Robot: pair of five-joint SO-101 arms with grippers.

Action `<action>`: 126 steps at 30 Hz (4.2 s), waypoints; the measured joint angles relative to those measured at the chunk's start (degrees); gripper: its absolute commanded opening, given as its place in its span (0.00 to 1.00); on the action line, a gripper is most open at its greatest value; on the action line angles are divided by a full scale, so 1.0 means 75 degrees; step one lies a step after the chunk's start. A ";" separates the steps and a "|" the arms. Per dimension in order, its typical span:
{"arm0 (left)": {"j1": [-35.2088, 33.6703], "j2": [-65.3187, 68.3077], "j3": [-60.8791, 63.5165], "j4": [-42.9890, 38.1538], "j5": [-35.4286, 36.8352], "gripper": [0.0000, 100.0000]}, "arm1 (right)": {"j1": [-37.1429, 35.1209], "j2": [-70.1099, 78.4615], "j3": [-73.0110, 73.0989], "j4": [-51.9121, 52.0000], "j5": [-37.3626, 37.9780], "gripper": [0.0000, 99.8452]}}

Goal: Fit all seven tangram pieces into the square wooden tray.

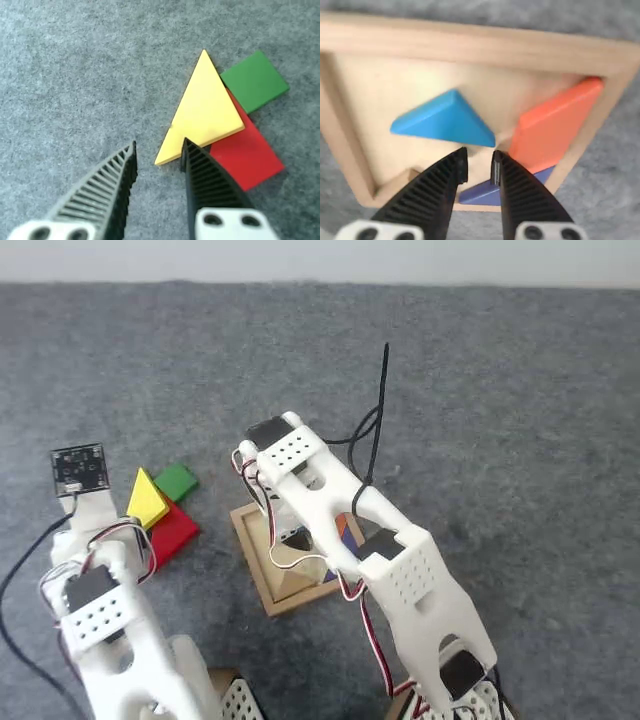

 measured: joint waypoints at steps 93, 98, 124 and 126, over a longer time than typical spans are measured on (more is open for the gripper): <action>-0.0258 0.0000 0.0000 0.0000 0.0340 0.15 | -0.0762 -0.0973 0.0094 -0.0926 0.4583 0.10; -0.0246 0.0000 0.0000 0.0000 0.0340 0.15 | -0.0469 -0.0399 0.0094 -0.1078 0.4489 0.10; -0.0258 0.0000 0.0000 0.0000 0.0340 0.15 | -0.0234 -0.0516 -0.0692 0.0270 0.4947 0.10; -0.0258 0.0000 0.0000 0.0000 0.0340 0.15 | -0.0481 -0.0774 -0.0598 0.0270 0.4935 0.10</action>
